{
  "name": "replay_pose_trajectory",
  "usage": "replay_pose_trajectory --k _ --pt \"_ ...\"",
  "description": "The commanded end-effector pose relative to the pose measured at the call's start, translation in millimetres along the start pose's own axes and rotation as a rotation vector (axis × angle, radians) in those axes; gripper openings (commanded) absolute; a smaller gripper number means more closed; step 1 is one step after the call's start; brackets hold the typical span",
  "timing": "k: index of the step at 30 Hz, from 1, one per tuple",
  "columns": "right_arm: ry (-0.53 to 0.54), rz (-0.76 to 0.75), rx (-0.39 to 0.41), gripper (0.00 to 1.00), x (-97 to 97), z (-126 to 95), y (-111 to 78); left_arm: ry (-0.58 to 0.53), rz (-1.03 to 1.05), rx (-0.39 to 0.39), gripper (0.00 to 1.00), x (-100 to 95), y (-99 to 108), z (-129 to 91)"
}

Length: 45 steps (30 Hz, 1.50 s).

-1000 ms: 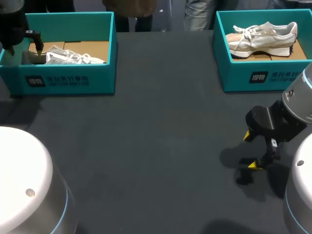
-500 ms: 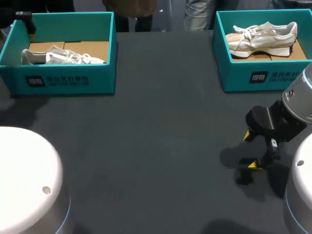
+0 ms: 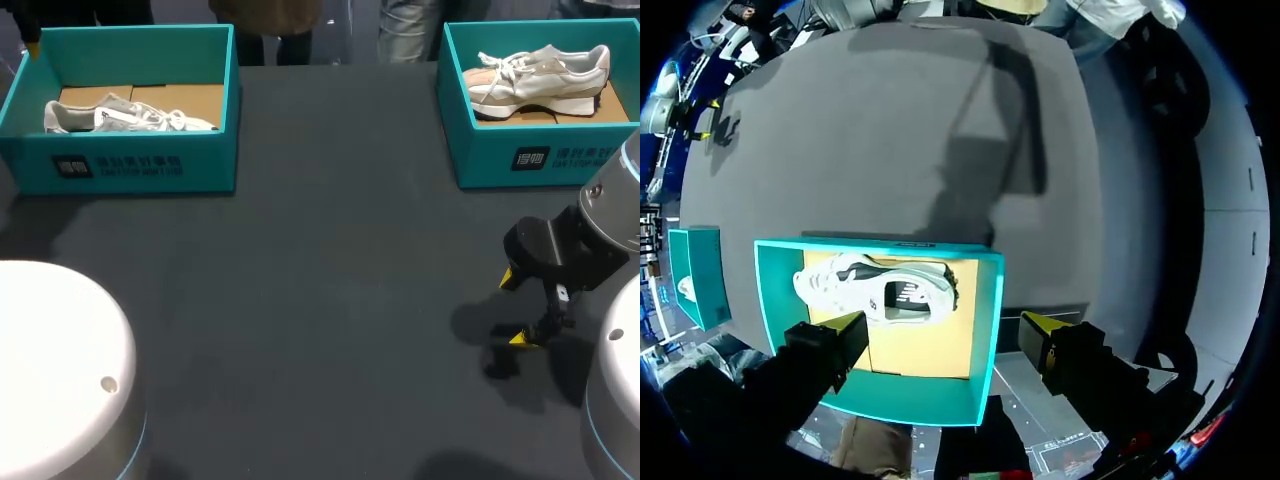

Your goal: Take the shoe out of the shoebox, open the shoe tongue, remove and reinsert the insole, then place the shoe into the shoebox

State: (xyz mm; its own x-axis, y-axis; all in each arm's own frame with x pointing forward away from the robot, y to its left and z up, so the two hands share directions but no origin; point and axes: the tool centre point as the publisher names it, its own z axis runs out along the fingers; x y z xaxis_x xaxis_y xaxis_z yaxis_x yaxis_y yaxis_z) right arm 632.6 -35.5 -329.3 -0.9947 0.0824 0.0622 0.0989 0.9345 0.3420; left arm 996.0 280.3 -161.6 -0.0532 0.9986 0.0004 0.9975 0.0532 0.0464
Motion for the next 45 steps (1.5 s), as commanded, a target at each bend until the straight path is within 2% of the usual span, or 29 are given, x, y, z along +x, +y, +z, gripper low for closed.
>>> replay_pose_trajectory --k 1,12,17,21,27,30,32,33,35,45 --pt "-0.003 -0.001 0.001 1.0 1.9 -0.3 -0.4 -0.015 0.02 0.011 1.0 5.0 -2.4 -10.0" --pt "-0.003 -0.001 0.001 1.0 1.9 -0.3 -0.4 -0.015 0.02 0.011 1.0 5.0 -2.4 -10.0" --pt "-0.02 0.099 0.081 1.0 -32.6 -36.1 2.3 -0.015 0.02 0.011 1.0 5.0 -2.4 -10.0" --pt "0.002 0.197 0.096 1.0 -60.0 -60.1 2.1 -0.015 0.02 0.011 1.0 5.0 -2.4 -10.0" --pt "-0.059 0.39 0.108 1.0 -100.6 -104.0 1.3 -0.015 0.02 0.011 1.0 5.0 -2.4 -10.0" --pt "-0.084 0.431 0.117 1.0 -121.3 -120.7 -2.0 -0.015 0.02 0.011 1.0 5.0 -2.4 -10.0" --pt "-0.077 0.457 0.16 1.0 -135.7 -129.2 -3.9 -0.015 0.02 0.011 1.0 5.0 -2.4 -10.0" --pt "-0.087 0.465 0.143 1.0 -142.9 -134.0 -5.1 -0.015 0.02 0.011 1.0 5.0 -2.4 -10.0" --pt "-0.072 0.506 0.199 1.0 -157.3 -141.6 -7.1 -0.015 0.02 0.011 1.0 5.0 -2.4 -10.0" --pt "-0.124 0.664 0.186 1.0 -225.9 -165.4 -34.6 -0.015 0.02 0.011 1.0 5.0 -2.4 -10.0"
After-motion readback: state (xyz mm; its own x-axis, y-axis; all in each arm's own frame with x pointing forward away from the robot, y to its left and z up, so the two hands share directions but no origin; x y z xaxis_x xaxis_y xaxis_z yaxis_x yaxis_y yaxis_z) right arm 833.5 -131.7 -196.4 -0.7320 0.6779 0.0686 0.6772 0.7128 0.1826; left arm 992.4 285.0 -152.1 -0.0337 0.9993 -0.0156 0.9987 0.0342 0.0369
